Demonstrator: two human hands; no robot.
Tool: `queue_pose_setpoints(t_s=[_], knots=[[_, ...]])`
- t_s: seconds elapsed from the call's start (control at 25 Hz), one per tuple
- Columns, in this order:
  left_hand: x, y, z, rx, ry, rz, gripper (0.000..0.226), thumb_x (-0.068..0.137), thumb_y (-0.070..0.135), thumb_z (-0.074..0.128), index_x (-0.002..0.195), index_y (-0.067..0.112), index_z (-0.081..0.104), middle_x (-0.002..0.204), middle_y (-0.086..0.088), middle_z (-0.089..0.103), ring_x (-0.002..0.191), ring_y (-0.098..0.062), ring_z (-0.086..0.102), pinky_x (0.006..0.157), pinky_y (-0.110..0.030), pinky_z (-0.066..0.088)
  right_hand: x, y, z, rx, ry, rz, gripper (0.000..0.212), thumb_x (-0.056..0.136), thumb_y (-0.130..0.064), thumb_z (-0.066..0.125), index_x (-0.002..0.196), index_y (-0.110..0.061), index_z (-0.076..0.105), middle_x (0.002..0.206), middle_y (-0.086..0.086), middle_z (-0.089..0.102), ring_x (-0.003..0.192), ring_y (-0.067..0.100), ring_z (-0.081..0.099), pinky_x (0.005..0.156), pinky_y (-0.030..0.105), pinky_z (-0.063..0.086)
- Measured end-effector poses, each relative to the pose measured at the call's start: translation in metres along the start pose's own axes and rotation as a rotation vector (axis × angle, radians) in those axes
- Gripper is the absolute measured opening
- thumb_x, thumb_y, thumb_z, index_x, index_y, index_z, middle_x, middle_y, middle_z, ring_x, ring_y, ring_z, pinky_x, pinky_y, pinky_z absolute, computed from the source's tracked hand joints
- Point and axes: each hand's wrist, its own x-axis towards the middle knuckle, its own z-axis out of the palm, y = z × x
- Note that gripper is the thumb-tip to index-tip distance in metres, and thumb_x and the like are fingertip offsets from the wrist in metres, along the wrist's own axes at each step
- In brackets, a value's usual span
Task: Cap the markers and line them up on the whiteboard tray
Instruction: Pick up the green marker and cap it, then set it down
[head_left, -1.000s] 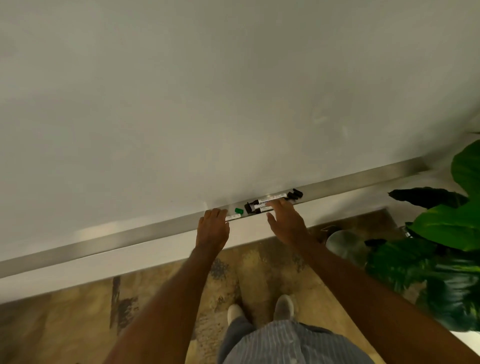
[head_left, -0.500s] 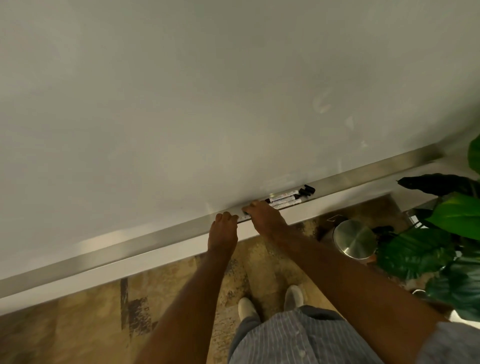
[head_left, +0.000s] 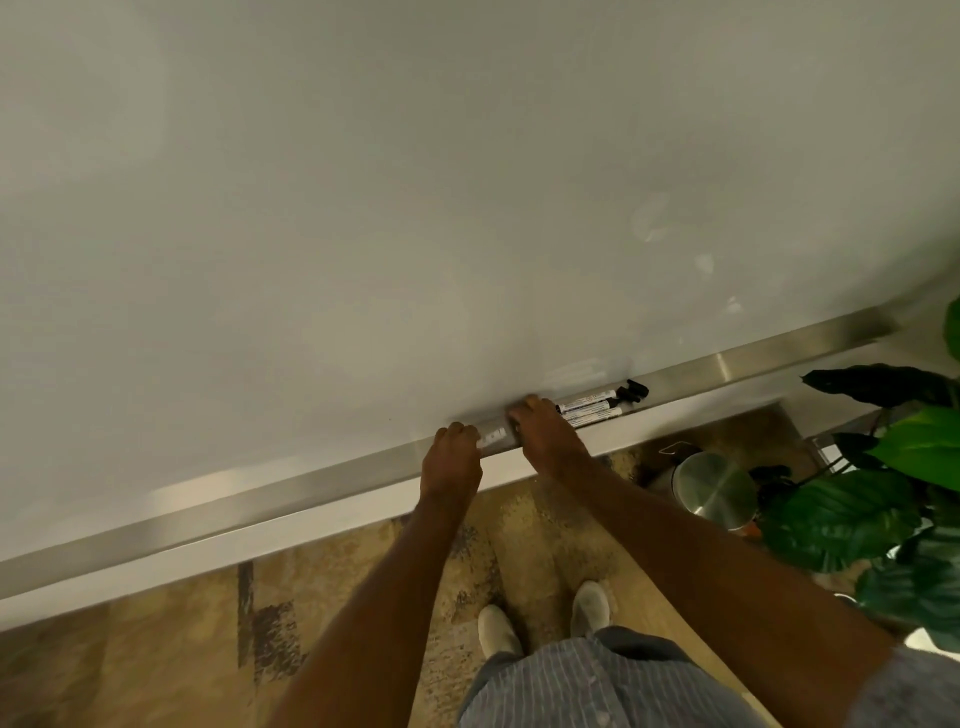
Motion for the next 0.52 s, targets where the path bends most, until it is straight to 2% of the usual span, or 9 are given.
queue_pose_setpoints(t_s=[0.08,0.12,0.2,0.28,0.32,0.4,0.52], knots=[[-0.003,-0.001,-0.01,-0.266,0.082,-0.127,0.012,0.095,0.009,0.056,0.088,0.01,0.066,0.087,-0.007,0.067,0.077,-0.022,0.06,0.061,-0.03,0.04,-0.005,-0.003,-0.006,0.288,0.117,0.127,0.018,0.097,-0.003,0.051,0.093,-0.012,0.066,0.097,0.009,0.057,0.092,0.022,0.054,0.077,0.029,0.046],[-0.007,-0.001,-0.013,-0.429,0.117,-0.207,0.011,0.095,0.012,0.059,0.087,0.011,0.065,0.082,-0.004,0.067,0.071,-0.018,0.059,0.059,-0.029,0.04,-0.011,-0.003,-0.008,0.446,0.173,0.219,0.017,0.096,-0.004,0.053,0.094,-0.011,0.069,0.094,0.007,0.06,0.088,0.019,0.056,0.074,0.024,0.045],[-0.015,0.001,-0.016,-0.859,0.132,-0.385,0.005,0.095,0.013,0.065,0.098,0.009,0.067,0.088,-0.005,0.071,0.078,-0.017,0.067,0.068,-0.026,0.054,-0.029,-0.002,-0.01,0.754,0.229,0.457,0.014,0.095,-0.008,0.06,0.102,-0.013,0.071,0.097,0.001,0.068,0.087,0.016,0.062,0.071,0.016,0.046],[-0.029,0.002,-0.013,-1.394,0.107,-0.532,0.014,0.094,0.008,0.067,0.107,0.004,0.064,0.098,-0.013,0.072,0.091,-0.023,0.072,0.083,-0.034,0.061,-0.048,-0.004,-0.007,1.022,0.159,0.638,0.017,0.092,-0.008,0.064,0.103,-0.019,0.07,0.099,0.001,0.073,0.092,0.018,0.068,0.071,0.02,0.052],[-0.036,0.004,-0.013,-1.604,0.09,-0.585,0.013,0.094,0.005,0.066,0.107,0.004,0.062,0.099,-0.015,0.071,0.094,-0.025,0.072,0.085,-0.036,0.061,-0.057,-0.004,-0.006,1.092,0.118,0.678,0.019,0.09,-0.006,0.065,0.103,-0.019,0.07,0.1,0.003,0.074,0.095,0.02,0.069,0.073,0.022,0.056],[-0.045,0.008,-0.011,-1.819,0.084,-0.677,0.006,0.096,0.006,0.064,0.102,0.006,0.062,0.099,-0.016,0.071,0.096,-0.027,0.072,0.084,-0.035,0.061,-0.067,-0.006,-0.004,1.167,0.075,0.708,0.021,0.089,-0.005,0.068,0.104,-0.019,0.071,0.102,0.005,0.074,0.097,0.021,0.07,0.079,0.026,0.06],[-0.054,0.013,-0.008,-1.943,0.111,-0.761,0.003,0.098,0.009,0.062,0.099,0.005,0.063,0.102,-0.018,0.071,0.101,-0.031,0.07,0.086,-0.037,0.059,-0.074,-0.011,-0.004,1.151,0.08,0.697,0.02,0.088,-0.007,0.071,0.1,-0.023,0.072,0.101,0.003,0.075,0.096,0.019,0.071,0.082,0.028,0.062]])
